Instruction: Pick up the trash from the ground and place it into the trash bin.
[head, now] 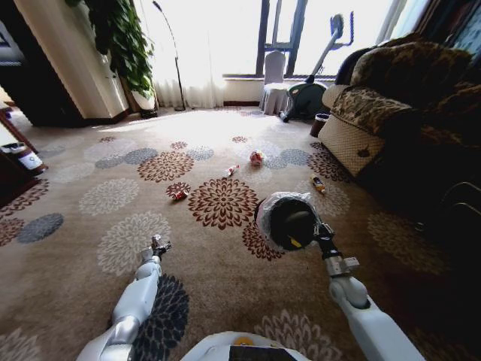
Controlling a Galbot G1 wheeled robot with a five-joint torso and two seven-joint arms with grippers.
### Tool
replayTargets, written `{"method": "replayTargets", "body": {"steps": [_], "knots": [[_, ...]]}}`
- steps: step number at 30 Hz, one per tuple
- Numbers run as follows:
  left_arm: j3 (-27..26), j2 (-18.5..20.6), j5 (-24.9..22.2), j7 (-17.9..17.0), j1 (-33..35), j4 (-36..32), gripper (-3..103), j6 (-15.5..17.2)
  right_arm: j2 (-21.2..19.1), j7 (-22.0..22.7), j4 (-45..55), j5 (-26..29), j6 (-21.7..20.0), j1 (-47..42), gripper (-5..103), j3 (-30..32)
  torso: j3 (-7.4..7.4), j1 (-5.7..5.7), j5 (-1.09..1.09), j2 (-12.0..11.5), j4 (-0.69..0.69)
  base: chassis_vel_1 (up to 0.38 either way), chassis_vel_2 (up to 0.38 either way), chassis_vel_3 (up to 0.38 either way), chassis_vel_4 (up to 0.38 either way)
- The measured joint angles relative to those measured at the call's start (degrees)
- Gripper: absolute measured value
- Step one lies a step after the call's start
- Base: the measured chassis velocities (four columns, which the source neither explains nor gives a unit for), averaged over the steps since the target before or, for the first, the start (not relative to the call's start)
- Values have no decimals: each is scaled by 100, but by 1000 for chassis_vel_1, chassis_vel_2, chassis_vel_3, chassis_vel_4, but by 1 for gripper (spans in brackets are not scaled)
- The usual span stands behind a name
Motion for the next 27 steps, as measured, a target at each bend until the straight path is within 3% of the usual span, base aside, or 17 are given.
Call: {"method": "replayTargets", "body": {"steps": [13,23,26,27], "knots": [[-97,20,-21,-74,11,120,52,118,71,0,-64,6,19,24,0,-25,0,0,0,0,2,0,0,0,0],[-118,33,-104,-62,253,-218,50,108,51,1,-27,8,38,-43,0,34,0,0,-2,0,0,0,0,0,0],[-109,101,-601,75,710,-1167,50,103,59,0,-42,10,53,-21,0,36,-1,0,0,0,1,0,0,0,0],[-109,101,-601,75,710,-1167,50,103,59,0,-42,10,53,-21,0,36,-1,0,0,0,1,0,0,0,0]]}}
